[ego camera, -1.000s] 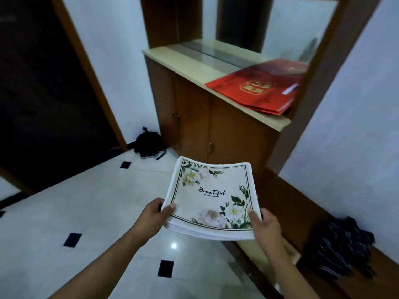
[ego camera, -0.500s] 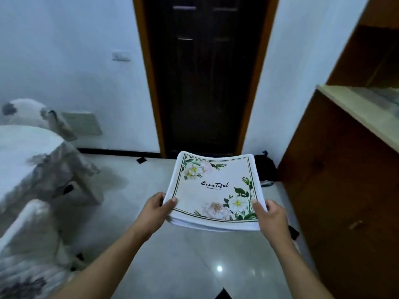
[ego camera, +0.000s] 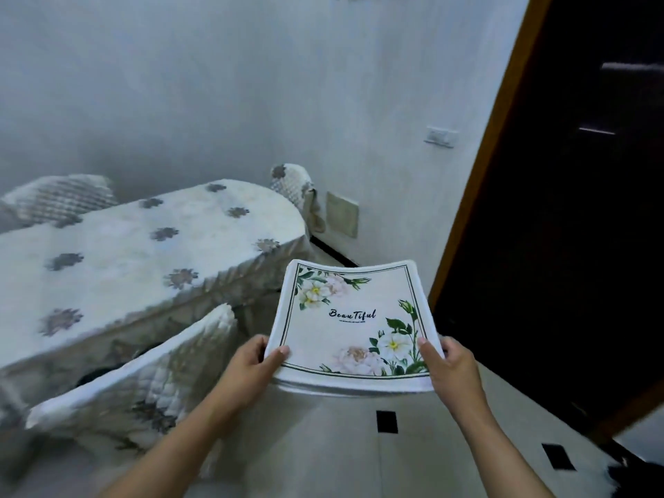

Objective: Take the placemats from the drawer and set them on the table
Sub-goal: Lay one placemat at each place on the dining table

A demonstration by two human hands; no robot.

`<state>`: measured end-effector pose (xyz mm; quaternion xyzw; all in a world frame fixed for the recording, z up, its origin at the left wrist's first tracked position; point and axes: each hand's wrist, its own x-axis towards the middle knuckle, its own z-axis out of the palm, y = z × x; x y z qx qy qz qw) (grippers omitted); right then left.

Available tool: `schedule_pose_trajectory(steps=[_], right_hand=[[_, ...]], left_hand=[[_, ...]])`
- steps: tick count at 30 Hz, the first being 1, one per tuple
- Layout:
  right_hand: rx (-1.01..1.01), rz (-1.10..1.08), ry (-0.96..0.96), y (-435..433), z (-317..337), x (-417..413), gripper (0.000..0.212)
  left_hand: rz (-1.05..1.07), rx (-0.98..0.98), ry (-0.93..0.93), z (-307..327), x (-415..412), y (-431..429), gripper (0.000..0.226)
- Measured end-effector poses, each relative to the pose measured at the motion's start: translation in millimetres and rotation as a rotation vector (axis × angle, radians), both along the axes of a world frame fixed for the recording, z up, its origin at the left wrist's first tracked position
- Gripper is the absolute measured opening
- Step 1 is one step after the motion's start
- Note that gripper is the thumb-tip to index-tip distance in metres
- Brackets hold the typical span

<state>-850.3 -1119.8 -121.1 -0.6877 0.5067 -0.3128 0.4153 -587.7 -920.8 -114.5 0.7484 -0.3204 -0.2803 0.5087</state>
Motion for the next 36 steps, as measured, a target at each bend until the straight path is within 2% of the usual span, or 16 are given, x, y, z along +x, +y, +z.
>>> schedule_pose_trajectory(steps=[4, 9, 13, 18, 23, 27, 29, 31, 34, 36], right_hand=[[-0.003, 0.183, 0.008, -49.5, 11.3, 65.3, 0.028], [-0.006, 0.306, 0.033, -99.3, 7.3, 148.2, 0.032], [-0.014, 0.35, 0.034, -134.8, -0.7, 214.9, 0.031], [-0.005, 0.35, 0.05, -189.7, -11.9, 297.5, 0.029], [-0.014, 0.352, 0.099, -238.6, -11.4, 374.5, 0.023], [-0.008, 0.381, 0.145, -268.4, -16.1, 428.5, 0.024], [-0.002, 0.399, 0.155, -285.5, -23.6, 456.3, 0.023], [-0.009, 0.429, 0.165, -301.4, -29.5, 482.5, 0.021], [-0.018, 0.485, 0.17, -331.0, -44.5, 525.7, 0.016], [-0.023, 0.521, 0.17, -350.3, -55.0, 553.9, 0.012]], left_hand=[[0.186, -0.011, 0.017, 2.6, 22.1, -6.9, 0.035], [0.307, -0.02, -0.024, 1.0, 63.7, -31.4, 0.011], [0.354, -0.047, -0.003, -7.3, 120.5, -55.9, 0.032], [0.32, -0.037, -0.01, -19.5, 205.1, -104.2, 0.021], [0.287, -0.086, 0.128, -27.8, 280.6, -149.1, 0.04], [0.333, -0.092, 0.19, -33.6, 325.9, -181.8, 0.018], [0.359, -0.085, 0.207, -42.2, 347.1, -195.0, 0.02], [0.376, -0.053, 0.218, -52.6, 366.3, -207.4, 0.032], [0.458, -0.019, 0.273, -75.0, 399.4, -232.4, 0.018], [0.503, 0.008, 0.286, -87.1, 417.6, -252.0, 0.016]])
